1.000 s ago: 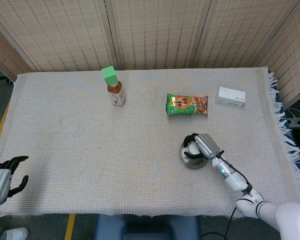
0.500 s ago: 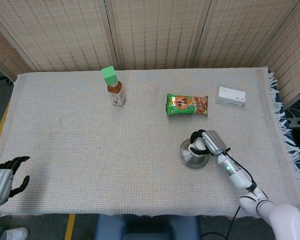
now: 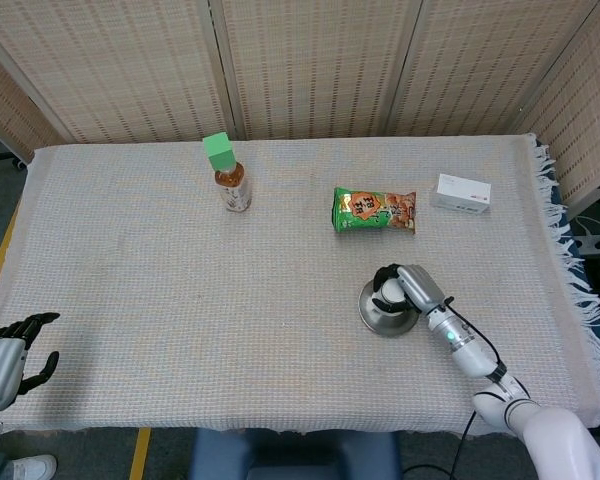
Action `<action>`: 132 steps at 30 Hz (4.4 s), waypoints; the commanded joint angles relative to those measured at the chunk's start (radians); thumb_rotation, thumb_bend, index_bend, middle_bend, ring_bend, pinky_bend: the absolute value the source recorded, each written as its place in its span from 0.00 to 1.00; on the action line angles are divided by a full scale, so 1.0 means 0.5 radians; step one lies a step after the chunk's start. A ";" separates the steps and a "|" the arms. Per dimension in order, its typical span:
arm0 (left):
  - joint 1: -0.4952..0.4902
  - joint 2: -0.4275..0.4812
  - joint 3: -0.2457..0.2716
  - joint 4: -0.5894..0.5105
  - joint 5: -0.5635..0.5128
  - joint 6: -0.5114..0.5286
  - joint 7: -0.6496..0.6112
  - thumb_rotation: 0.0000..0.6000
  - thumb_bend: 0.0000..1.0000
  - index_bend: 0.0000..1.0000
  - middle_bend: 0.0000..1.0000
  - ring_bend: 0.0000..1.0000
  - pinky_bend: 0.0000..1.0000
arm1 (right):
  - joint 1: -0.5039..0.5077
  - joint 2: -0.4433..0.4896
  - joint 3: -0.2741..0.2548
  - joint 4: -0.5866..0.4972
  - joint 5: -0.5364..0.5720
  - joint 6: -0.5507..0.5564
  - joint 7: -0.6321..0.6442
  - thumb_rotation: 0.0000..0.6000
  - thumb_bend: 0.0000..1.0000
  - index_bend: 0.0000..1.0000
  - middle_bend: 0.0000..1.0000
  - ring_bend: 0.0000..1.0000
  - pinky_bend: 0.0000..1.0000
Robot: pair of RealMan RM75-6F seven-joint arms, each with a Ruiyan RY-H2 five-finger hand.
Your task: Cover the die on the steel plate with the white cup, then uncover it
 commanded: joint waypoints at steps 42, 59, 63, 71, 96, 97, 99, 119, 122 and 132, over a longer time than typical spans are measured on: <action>0.002 0.004 0.002 -0.003 0.000 0.002 -0.004 1.00 0.40 0.24 0.28 0.32 0.40 | 0.021 0.059 -0.085 -0.131 -0.059 -0.029 0.280 1.00 0.22 0.57 0.52 0.42 0.68; -0.002 0.004 0.003 -0.008 -0.002 -0.007 0.005 1.00 0.40 0.24 0.28 0.32 0.40 | -0.007 -0.072 -0.029 0.083 -0.009 0.012 0.039 1.00 0.22 0.57 0.52 0.42 0.68; -0.001 0.003 0.003 -0.006 -0.001 -0.004 0.003 1.00 0.40 0.24 0.28 0.32 0.40 | 0.015 0.011 -0.108 -0.068 -0.073 -0.034 0.281 1.00 0.22 0.57 0.52 0.42 0.68; 0.001 0.005 0.003 -0.006 0.000 0.000 -0.001 1.00 0.40 0.24 0.28 0.32 0.40 | 0.012 0.028 -0.136 -0.099 -0.110 0.021 0.229 1.00 0.22 0.57 0.52 0.42 0.68; -0.001 0.003 0.001 -0.005 -0.005 -0.004 0.000 1.00 0.40 0.24 0.28 0.32 0.40 | -0.012 -0.153 -0.026 0.218 -0.014 0.070 -0.074 1.00 0.22 0.57 0.52 0.42 0.68; -0.001 0.004 0.001 -0.004 -0.004 -0.003 -0.001 1.00 0.40 0.24 0.28 0.32 0.40 | -0.012 -0.137 -0.048 0.175 -0.031 0.062 -0.014 1.00 0.22 0.57 0.52 0.42 0.68; -0.001 0.004 0.002 -0.004 -0.002 -0.004 -0.002 1.00 0.40 0.24 0.28 0.32 0.40 | -0.009 -0.102 -0.086 0.099 -0.063 0.052 0.092 1.00 0.22 0.57 0.52 0.42 0.68; -0.002 0.006 0.005 -0.014 -0.007 -0.012 0.008 1.00 0.40 0.24 0.28 0.32 0.40 | -0.011 -0.128 -0.012 0.279 0.001 0.077 -0.188 1.00 0.22 0.57 0.52 0.42 0.68; -0.003 0.005 0.005 -0.013 -0.005 -0.012 0.013 1.00 0.40 0.24 0.28 0.32 0.40 | -0.010 -0.149 -0.004 0.318 0.011 0.073 -0.161 1.00 0.22 0.57 0.52 0.42 0.68; 0.000 0.005 0.005 -0.013 -0.002 -0.005 0.011 1.00 0.40 0.24 0.28 0.32 0.40 | -0.004 -0.086 -0.096 0.134 -0.070 0.071 0.179 1.00 0.22 0.57 0.52 0.42 0.68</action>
